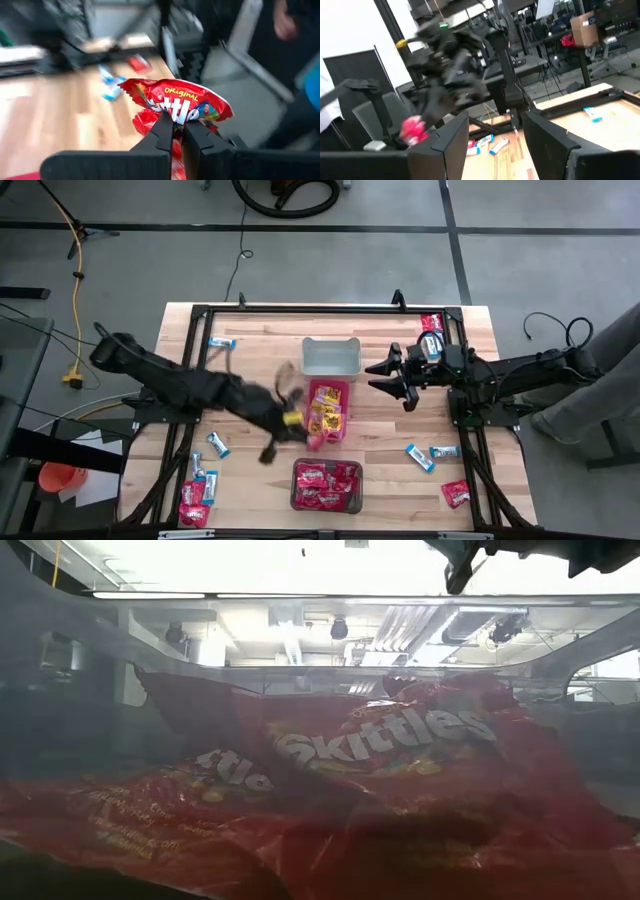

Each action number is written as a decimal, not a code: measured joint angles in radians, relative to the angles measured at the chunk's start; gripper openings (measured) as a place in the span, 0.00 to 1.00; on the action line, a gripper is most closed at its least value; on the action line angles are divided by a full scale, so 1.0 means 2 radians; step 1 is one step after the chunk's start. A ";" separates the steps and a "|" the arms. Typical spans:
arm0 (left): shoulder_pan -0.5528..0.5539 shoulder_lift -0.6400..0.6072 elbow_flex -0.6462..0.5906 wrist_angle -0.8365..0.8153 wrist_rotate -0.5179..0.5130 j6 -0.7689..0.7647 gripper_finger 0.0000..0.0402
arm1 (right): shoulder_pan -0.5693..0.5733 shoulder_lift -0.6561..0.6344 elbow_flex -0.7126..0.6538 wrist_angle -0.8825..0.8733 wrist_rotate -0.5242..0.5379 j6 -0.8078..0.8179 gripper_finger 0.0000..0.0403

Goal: Sort candy
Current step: Put the red candy into the black bin

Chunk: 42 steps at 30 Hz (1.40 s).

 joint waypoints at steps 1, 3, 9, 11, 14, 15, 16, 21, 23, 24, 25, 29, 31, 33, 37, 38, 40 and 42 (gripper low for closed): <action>-0.011 0.019 0.015 -0.013 0.000 0.001 0.01 | 0.000 0.000 0.000 -0.005 0.000 0.000 0.45; -0.027 0.057 0.040 -0.021 0.000 0.002 0.02 | 0.000 0.000 0.000 -0.014 0.000 0.000 0.45; -0.052 0.147 0.077 -0.026 -0.014 -0.011 0.04 | 0.000 0.000 0.000 -0.018 -0.015 0.000 0.45; -0.056 0.167 0.080 -0.029 -0.019 -0.017 0.04 | 0.000 0.000 0.000 -0.017 -0.031 0.002 0.45; -0.062 0.187 0.085 -0.027 -0.033 -0.016 0.04 | 0.000 0.000 0.000 -0.014 -0.051 0.021 0.45; -0.064 0.191 0.085 -0.029 -0.035 -0.016 0.05 | 0.001 0.000 0.000 -0.014 -0.055 0.029 0.45; -0.065 0.194 0.085 -0.029 -0.036 -0.018 0.07 | 0.002 0.000 0.000 -0.013 -0.061 0.039 0.45; -0.068 0.191 0.085 -0.052 -0.037 -0.034 0.20 | 0.014 -0.008 0.000 0.001 -0.080 0.053 0.45; -0.070 0.188 0.085 -0.059 -0.037 -0.040 0.27 | 0.020 -0.010 0.000 0.004 -0.081 0.053 0.45; -0.070 0.185 0.085 -0.060 -0.037 -0.042 0.30 | 0.023 -0.011 0.000 0.008 -0.081 0.053 0.45; -0.070 0.184 0.085 -0.062 -0.037 -0.043 0.34 | 0.024 -0.012 0.000 0.013 -0.081 0.052 0.45; -0.070 0.178 0.085 -0.066 -0.037 -0.043 0.45 | 0.029 -0.014 0.000 0.022 -0.080 0.050 0.45; -0.068 0.174 0.089 -0.069 -0.029 -0.043 0.47 | 0.029 -0.014 0.000 0.021 -0.080 0.055 0.45; -0.061 0.174 0.101 -0.093 0.000 -0.058 0.49 | 0.030 -0.014 0.000 0.024 -0.080 0.073 0.45; -0.034 0.179 0.112 -0.119 0.063 -0.138 0.49 | 0.029 -0.014 0.000 0.024 -0.080 0.098 0.45; -0.026 0.181 0.111 -0.129 0.065 -0.140 0.49 | 0.029 -0.014 0.000 0.023 -0.080 0.100 0.45; -0.016 0.182 0.111 -0.133 0.045 -0.114 0.49 | 0.029 -0.014 0.000 0.023 -0.080 0.099 0.45; -0.017 0.182 0.120 -0.129 0.023 -0.064 0.49 | 0.029 -0.014 0.000 0.023 -0.080 0.099 0.45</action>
